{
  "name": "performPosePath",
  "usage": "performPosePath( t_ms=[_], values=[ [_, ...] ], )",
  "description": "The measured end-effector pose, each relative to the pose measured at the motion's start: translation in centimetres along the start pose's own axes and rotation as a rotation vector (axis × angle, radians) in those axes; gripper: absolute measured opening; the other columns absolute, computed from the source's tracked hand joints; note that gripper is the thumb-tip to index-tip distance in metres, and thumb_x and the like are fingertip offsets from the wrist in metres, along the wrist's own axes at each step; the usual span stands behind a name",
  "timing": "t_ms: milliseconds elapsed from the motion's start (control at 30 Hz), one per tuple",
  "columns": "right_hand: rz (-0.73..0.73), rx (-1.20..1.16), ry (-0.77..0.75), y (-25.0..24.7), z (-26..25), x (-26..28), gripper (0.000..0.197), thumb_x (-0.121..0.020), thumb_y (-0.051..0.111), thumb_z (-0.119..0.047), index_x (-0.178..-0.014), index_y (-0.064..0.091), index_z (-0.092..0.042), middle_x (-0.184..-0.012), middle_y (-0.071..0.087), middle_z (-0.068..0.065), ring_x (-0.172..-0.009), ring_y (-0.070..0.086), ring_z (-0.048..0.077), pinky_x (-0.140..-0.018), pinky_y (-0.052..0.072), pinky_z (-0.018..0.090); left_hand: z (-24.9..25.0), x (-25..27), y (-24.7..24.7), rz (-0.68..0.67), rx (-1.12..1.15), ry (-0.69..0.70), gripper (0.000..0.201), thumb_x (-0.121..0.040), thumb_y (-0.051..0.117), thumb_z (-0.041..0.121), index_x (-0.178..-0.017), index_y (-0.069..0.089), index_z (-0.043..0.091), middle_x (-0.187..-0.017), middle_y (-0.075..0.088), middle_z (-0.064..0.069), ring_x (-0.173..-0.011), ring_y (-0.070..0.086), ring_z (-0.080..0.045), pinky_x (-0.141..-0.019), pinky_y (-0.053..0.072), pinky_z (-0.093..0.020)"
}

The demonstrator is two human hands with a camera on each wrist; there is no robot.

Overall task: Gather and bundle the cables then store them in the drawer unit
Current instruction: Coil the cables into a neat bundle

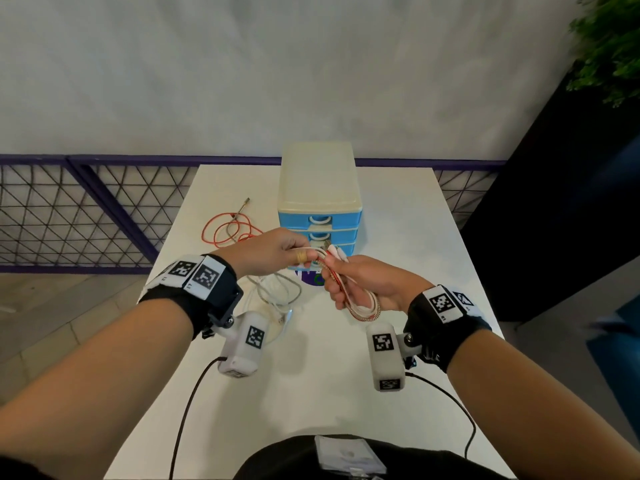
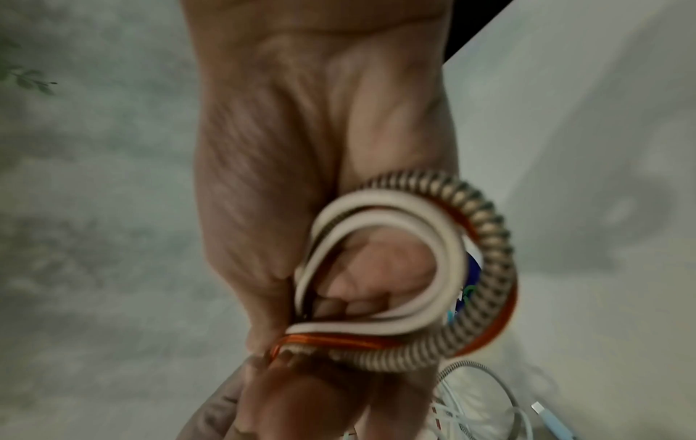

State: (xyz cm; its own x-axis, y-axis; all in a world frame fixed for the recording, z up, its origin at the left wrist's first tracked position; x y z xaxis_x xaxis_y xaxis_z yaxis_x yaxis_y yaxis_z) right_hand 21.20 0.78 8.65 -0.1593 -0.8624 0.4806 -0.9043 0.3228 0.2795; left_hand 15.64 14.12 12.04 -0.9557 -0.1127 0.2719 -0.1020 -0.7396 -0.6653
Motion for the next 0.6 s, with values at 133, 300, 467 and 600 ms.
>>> performPosePath(
  t_ms=[133, 300, 467, 600],
  values=[
    [0.033, -0.041, 0.004, -0.3, 0.2, -0.2, 0.031, -0.101, 0.042, -0.035, -0.084, 0.051, -0.012, -0.063, 0.057, 0.001, -0.057, 0.057, 0.014, -0.06, 0.053, 0.029, 0.1, -0.2, 0.2, 0.041, 0.04, -0.042, 0.034, -0.096, 0.044, 0.041, -0.073, 0.056, 0.02, -0.062, 0.043, 0.004, -0.043, 0.035, -0.001, -0.046, 0.03, -0.014],
    [0.102, 0.182, -0.083, -0.3, -0.5, -0.6, 0.024, -0.103, 0.042, -0.027, -0.087, 0.05, -0.011, -0.058, 0.045, -0.002, -0.044, 0.034, 0.007, -0.045, 0.032, 0.02, -1.1, 0.4, 2.3, -0.171, 0.436, -0.314, 0.059, -0.097, 0.022, 0.055, -0.081, 0.056, 0.01, -0.049, 0.033, 0.004, -0.039, 0.026, -0.011, -0.038, 0.024, -0.02],
    [0.074, 0.238, -0.101, 0.3, -0.5, -0.6, 0.022, -0.101, 0.047, -0.027, -0.089, 0.055, -0.01, -0.062, 0.049, -0.002, -0.047, 0.038, 0.008, -0.05, 0.032, 0.024, -0.4, 1.2, 3.0, -0.286, 0.632, -0.311, 0.043, -0.102, 0.026, 0.038, -0.073, 0.047, 0.014, -0.052, 0.033, 0.004, -0.042, 0.029, -0.008, -0.041, 0.027, -0.017],
    [0.026, 0.19, -0.076, 0.7, -0.4, -0.4, 0.018, -0.101, 0.047, -0.024, -0.094, 0.056, -0.009, -0.069, 0.053, 0.003, -0.052, 0.048, 0.009, -0.051, 0.041, 0.022, -1.0, 1.5, 2.6, -0.265, 0.648, -0.308, 0.039, -0.101, 0.031, 0.041, -0.073, 0.046, 0.019, -0.059, 0.033, 0.007, -0.051, 0.028, -0.007, -0.047, 0.024, -0.017]
  ],
)
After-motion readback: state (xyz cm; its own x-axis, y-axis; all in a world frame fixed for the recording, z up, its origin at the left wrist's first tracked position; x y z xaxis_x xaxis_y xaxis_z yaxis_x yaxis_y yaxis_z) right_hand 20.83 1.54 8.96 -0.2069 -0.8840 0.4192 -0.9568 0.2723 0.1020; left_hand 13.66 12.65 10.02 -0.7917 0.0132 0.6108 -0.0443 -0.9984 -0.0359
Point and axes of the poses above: each hand's wrist, its own x-axis away from the middle knuckle, its own y-axis out of the palm, z = x × y, the point moved 6 cm from there along -x, towards the middle knuckle
